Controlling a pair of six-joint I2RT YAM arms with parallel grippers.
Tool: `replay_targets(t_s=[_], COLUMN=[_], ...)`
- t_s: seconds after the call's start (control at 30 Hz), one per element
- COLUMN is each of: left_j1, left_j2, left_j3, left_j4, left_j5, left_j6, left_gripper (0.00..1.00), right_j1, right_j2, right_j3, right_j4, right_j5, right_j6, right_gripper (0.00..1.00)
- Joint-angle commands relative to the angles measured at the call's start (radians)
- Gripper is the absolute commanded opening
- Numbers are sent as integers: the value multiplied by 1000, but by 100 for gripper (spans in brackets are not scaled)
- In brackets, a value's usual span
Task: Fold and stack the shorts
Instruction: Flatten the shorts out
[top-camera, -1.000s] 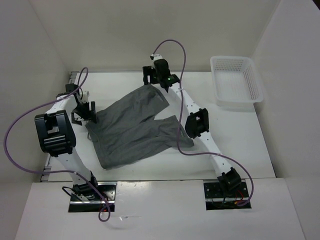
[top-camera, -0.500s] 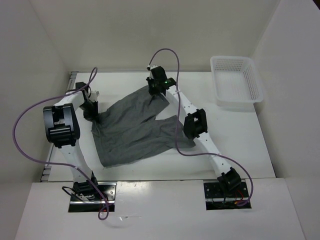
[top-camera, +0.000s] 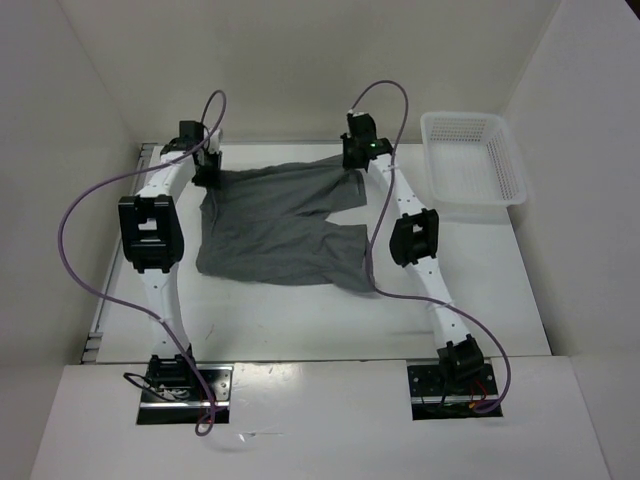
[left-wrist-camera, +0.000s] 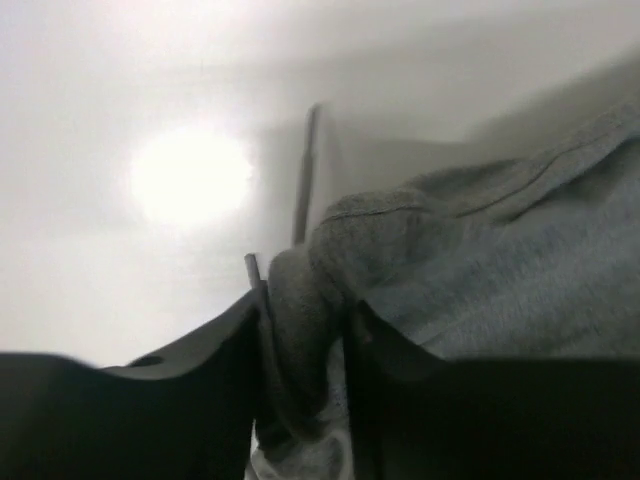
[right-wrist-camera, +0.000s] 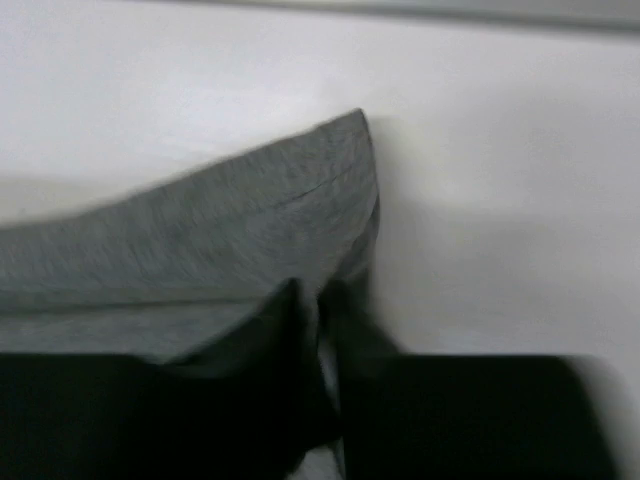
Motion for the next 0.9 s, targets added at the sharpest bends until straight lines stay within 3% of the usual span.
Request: replay_targets(t_s=[0.0, 0.03, 0.13, 0.23, 0.37, 0.43, 0.5, 0.53, 0.6, 0.63, 0.7, 0.73, 0.87], left_j1=[-3, -3, -3, 7, 17, 17, -9, -9, -9, -9, 24, 24, 44], left_j2=[34, 34, 4, -142, -354, -417, -509, -562, -599, -618, -618, -607, -573], left_j3=[146, 175, 190, 102, -54, -217, -348, -481, -579, -611, -659, -659, -659], left_j4=[12, -15, -26, -17, -54, -101, -129, -129, -129, -129, -95, -95, -71], left_j5=[-39, -30, -41, -53, -62, -62, -52, -52, -39, -39, -10, -10, 37], left_j6=[6, 6, 6, 6, 6, 6, 6, 6, 6, 6, 6, 6, 6], left_gripper=[47, 56, 78, 88, 92, 92, 92, 92, 92, 92, 92, 92, 92], right_j1=[-10, 1, 1, 1, 26, 46, 78, 87, 107, 116, 116, 116, 116], right_j2=[-100, -99, -122, -209, -406, -507, -708, -787, -1050, -1128, -1283, -1296, -1238], right_j3=[123, 141, 202, 202, -26, -168, -482, -747, -1023, -1262, -1427, -1524, -1623], right_j4=[24, 25, -26, -116, -152, -166, -149, -132, -48, -14, 101, 138, 316], right_j5=[50, 50, 50, 135, 100, 85, 62, 45, 7, -13, -29, -42, -62], right_j6=[-15, -15, -15, 17, 37, 48, 48, 48, 48, 48, 48, 48, 23], right_gripper=[36, 77, 100, 100, 100, 100, 100, 100, 100, 100, 100, 100, 95])
